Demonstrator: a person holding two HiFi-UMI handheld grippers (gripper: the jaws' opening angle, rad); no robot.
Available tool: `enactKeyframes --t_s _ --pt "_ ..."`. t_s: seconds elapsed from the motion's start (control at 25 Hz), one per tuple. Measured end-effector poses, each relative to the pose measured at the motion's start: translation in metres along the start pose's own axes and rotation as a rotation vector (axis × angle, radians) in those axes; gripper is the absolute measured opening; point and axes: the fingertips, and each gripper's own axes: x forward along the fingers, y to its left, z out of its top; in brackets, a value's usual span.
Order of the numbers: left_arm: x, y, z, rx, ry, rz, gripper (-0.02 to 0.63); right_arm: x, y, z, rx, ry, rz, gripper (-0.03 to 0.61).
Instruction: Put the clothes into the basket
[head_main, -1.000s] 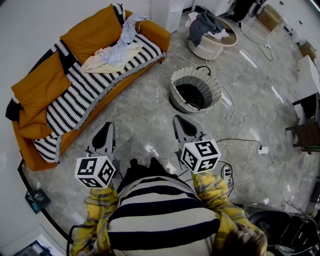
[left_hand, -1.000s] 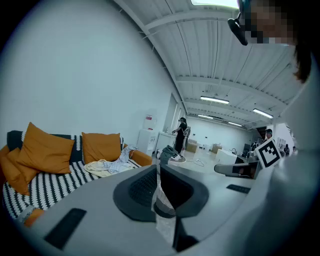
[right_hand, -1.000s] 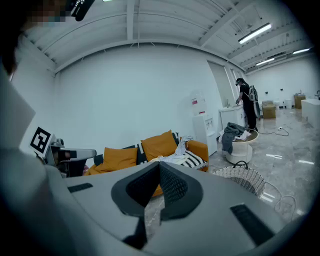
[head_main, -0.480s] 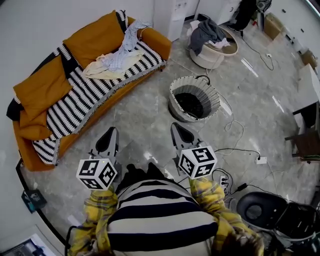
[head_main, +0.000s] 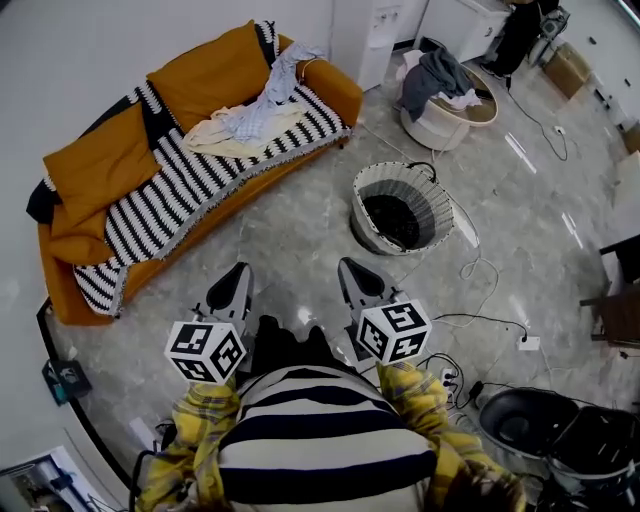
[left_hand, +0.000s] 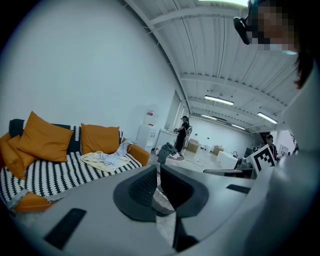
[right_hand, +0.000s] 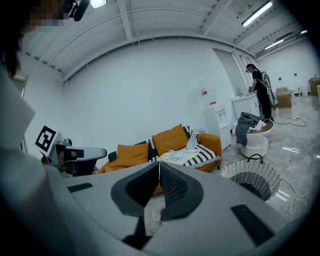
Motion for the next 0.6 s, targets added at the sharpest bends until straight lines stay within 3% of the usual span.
enactKeyframes --t_s 0.28,0.6 --pt "0.013 0.02 0.006 -0.015 -0.012 0.028 0.035 0.024 -0.003 0.004 -0.016 0.016 0.008 0.026" --pt "0.06 0.066 0.029 -0.037 -0.01 0.002 0.035 0.079 -0.008 0.026 -0.025 0.003 -0.002 0.028"
